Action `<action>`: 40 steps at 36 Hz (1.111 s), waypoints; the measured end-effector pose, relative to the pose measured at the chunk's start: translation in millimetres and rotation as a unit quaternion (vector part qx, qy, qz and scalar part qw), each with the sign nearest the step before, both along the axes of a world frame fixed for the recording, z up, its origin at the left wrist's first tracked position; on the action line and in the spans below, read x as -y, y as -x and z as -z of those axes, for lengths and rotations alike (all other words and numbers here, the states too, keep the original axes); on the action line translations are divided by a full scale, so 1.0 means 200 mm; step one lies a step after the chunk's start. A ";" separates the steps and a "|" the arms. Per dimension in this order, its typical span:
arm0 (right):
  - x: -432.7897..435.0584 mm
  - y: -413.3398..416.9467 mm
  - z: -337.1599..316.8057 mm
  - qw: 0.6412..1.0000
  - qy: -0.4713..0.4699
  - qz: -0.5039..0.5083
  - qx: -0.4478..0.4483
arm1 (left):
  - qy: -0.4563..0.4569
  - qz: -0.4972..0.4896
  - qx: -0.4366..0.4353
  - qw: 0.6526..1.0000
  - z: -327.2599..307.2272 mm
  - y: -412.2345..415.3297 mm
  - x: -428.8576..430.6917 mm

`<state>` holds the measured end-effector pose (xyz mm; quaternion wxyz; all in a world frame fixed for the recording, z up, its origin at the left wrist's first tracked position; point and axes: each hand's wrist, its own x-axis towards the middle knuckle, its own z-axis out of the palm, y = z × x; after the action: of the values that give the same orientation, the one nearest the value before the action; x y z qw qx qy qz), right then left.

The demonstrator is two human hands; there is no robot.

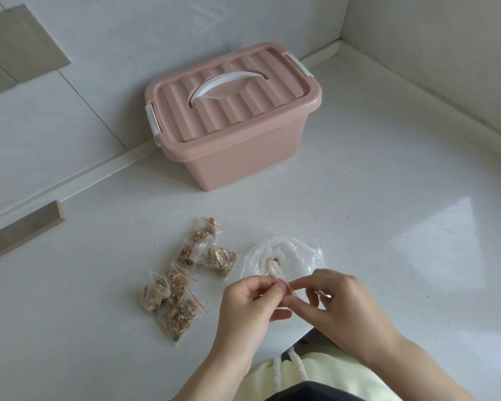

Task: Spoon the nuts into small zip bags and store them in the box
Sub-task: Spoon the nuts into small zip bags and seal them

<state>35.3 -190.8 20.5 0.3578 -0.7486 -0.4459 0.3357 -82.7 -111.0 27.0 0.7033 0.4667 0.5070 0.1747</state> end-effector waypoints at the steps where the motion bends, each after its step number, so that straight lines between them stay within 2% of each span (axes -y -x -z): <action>1: 0.00 0.00 0.00 1.000 0.002 -0.004 0.004 | 0.005 0.005 -0.005 1.000 0.00 0.00 0.00; 6: 0.01 -0.01 0.01 0.999 0.007 -0.030 0.030 | 0.046 0.010 -0.007 0.999 0.01 0.00 0.02; 14: 0.00 -0.03 0.00 0.999 0.007 -0.023 0.027 | -0.008 0.046 0.007 0.999 0.03 0.01 0.05; 21: -0.02 -0.09 -0.02 0.996 -0.019 -0.044 -0.069 | -0.070 0.162 0.051 0.983 0.05 0.03 -0.02; 25: -0.03 -0.11 -0.01 0.991 -0.049 -0.081 -0.090 | -0.044 0.225 0.084 0.970 0.06 0.05 -0.07; 34: -0.04 -0.12 0.02 0.978 -0.067 -0.082 -0.179 | -0.001 0.266 0.119 0.957 0.06 0.08 -0.11; 37: -0.04 -0.13 0.02 0.989 -0.043 -0.080 -0.113 | -0.005 0.267 0.064 0.962 0.07 0.09 -0.09; 38: -0.03 -0.13 0.03 0.994 -0.033 -0.073 -0.070 | -0.035 0.250 0.025 0.967 0.09 0.09 -0.08; 40: -0.02 -0.11 0.02 0.999 -0.016 -0.036 0.022 | -0.151 0.205 -0.089 0.963 0.10 0.09 -0.07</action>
<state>58.2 -186.8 15.6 0.3479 -0.7333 -0.4855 0.3248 -100.8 -96.3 6.6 0.5976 0.6752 0.4284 0.0587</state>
